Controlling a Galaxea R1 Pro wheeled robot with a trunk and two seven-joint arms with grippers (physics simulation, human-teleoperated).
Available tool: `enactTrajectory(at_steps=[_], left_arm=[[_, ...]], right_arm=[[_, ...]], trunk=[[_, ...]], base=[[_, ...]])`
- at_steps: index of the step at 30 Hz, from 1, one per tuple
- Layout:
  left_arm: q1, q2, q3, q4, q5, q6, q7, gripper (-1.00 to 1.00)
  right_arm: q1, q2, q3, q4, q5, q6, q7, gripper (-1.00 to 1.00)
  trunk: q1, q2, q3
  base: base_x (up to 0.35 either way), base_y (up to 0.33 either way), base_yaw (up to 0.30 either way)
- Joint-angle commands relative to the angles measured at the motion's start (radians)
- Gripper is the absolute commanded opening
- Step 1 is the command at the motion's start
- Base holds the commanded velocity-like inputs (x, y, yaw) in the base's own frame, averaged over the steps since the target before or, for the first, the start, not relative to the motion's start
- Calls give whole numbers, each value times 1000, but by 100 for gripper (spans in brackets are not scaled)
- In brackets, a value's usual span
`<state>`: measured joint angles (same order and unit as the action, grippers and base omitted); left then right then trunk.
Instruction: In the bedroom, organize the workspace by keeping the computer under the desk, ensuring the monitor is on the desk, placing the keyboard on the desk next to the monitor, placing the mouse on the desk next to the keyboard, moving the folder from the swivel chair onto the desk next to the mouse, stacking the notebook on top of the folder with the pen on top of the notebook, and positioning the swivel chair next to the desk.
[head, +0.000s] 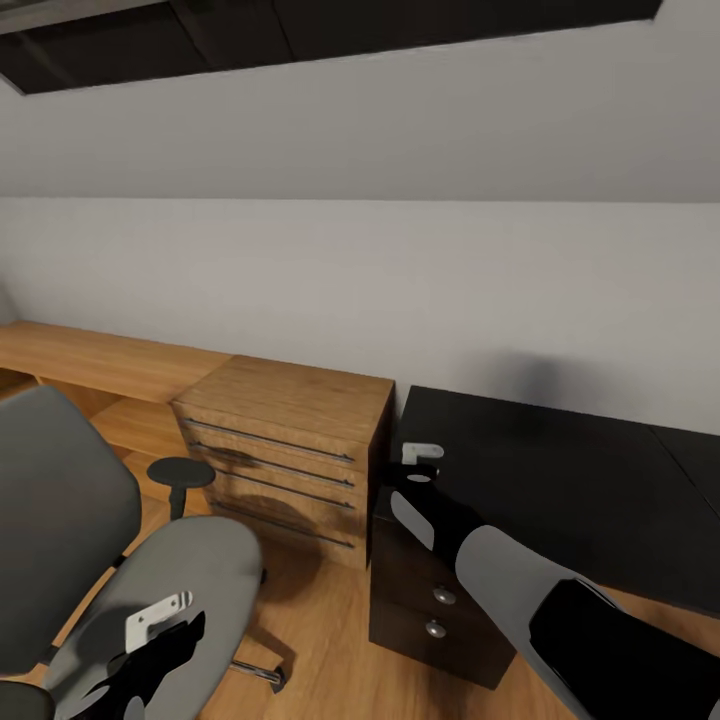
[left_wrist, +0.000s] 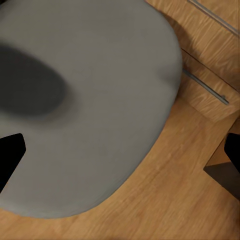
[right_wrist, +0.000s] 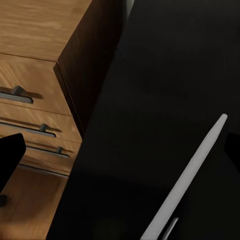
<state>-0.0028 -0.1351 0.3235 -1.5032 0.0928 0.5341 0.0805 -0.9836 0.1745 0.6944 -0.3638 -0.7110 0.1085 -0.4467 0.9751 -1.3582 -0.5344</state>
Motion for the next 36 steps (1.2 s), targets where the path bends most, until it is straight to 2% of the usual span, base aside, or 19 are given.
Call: enactTrajectory(at_steps=[1,9,15,18,31,36], left_arm=[[0,-1,-1,-2,10,5,6,100],[0,-1,-7,-3,10,3,7,100],[0,-1,-7,-3,10,3,7,100],[0,-1,-7,-3,10,3,7,100],[0,-1,-7,-2,10,3,7,100],[0,-1,-8,-2,11,3,7,100]], right_arm=[[-1,0,6,0,-1,6,-7,100],[-1,0,4,2,-1,26,-7,100],[-1,0,-1,2,-8,83,-6,100],[-1,0,-2,3,-27,115,-6,100],[-1,0,-2,5,-46,136,-24,100],[-1,0,-3,5,-48,139,-53,100]], trunk=[[4,-8,-4],[35,-64,-29],[58,-106,-48],[69,-127,-57],[119,-218,-98],[119,-218,-98]], base=[[0,0,0],[0,0,0],[0,0,0],[0,0,0],[0,0,0],[0,0,0]])
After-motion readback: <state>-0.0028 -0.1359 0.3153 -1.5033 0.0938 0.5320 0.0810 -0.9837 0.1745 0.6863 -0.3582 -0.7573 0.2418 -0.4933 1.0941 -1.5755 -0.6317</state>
